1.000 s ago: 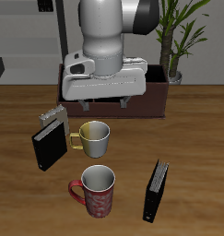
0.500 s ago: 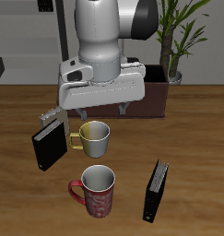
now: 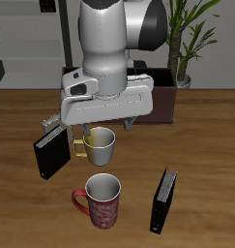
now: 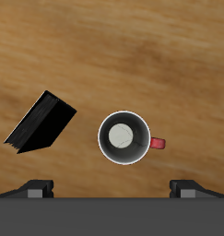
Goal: Place the red mug into the back desk caddy's right compartment and place the left black book into the back desk caddy's back compartment and place the right black book into the back desk caddy's front compartment
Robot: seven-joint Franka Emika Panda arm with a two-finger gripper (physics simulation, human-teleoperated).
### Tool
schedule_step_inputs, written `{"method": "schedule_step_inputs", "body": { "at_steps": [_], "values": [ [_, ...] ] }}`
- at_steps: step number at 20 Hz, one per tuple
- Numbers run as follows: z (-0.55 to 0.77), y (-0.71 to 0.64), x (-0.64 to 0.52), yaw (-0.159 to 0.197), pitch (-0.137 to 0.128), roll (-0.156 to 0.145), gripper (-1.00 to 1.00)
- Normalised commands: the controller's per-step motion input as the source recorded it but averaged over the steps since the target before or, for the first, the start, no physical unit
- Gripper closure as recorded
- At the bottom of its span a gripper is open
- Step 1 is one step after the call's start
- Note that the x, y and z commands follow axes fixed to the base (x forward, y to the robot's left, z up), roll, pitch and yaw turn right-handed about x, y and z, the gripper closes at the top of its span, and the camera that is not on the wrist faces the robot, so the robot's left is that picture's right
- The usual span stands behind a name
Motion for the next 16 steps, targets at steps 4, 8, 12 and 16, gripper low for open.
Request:
{"method": "schedule_step_inputs", "body": {
  "at_steps": [4, 8, 12, 16],
  "values": [
    [-0.18, 0.18, 0.09, 0.013, -0.033, -0.026, -1.0],
    [-0.44, 0.15, 0.05, -0.007, 0.008, 0.006, -1.0],
    [-0.33, 0.0, 0.0, 0.018, -0.001, -0.017, -1.0],
    [-0.48, -0.03, -0.01, 0.001, 0.042, 0.021, -1.0]
  ]
}}
